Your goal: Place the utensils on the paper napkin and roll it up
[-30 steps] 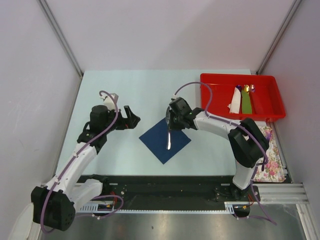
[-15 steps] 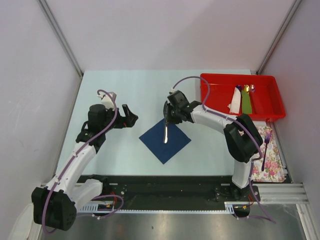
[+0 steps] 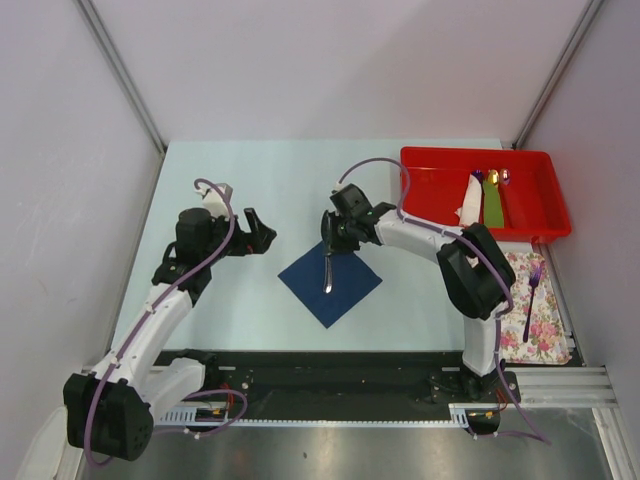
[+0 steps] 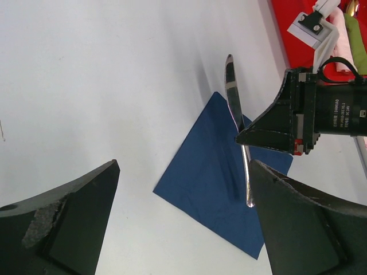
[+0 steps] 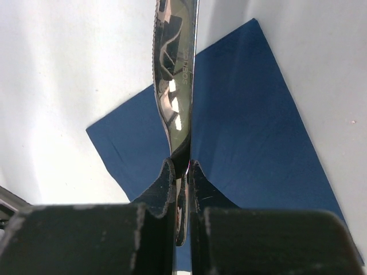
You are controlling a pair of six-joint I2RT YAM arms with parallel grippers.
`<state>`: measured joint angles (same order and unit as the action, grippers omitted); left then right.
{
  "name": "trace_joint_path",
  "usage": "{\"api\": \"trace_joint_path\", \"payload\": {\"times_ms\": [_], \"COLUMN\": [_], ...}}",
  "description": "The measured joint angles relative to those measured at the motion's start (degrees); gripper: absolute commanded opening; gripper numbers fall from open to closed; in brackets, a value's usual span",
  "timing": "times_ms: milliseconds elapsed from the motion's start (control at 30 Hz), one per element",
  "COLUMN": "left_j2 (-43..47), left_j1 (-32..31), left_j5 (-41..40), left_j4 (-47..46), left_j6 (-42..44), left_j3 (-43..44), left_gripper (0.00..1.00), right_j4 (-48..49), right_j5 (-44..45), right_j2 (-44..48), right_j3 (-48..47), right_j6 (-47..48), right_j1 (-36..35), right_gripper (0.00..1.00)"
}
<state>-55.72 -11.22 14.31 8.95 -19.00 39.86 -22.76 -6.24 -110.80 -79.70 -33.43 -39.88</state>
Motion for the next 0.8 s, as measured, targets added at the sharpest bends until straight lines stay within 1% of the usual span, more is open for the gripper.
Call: {"api": "trace_joint_path", "payload": {"times_ms": [300,800], "left_j2": [0.0,-1.0], "left_j1": [0.0,0.5], "left_j5": [0.0,-0.1], "left_j4": [-0.3,-0.8], "left_j6": [0.0,0.0], "left_j3": [-0.3,-0.5], "left_gripper": [1.00,1.00], "right_j4": [-0.6,-1.2], "right_j5": [-0.7,-1.2], "right_j2": [-3.6,-5.2], "right_j3": [-2.0,-2.5], "right_j6": [-2.1,-2.8], "right_j1": [0.0,0.0], "right_gripper": [0.00,0.00]}}
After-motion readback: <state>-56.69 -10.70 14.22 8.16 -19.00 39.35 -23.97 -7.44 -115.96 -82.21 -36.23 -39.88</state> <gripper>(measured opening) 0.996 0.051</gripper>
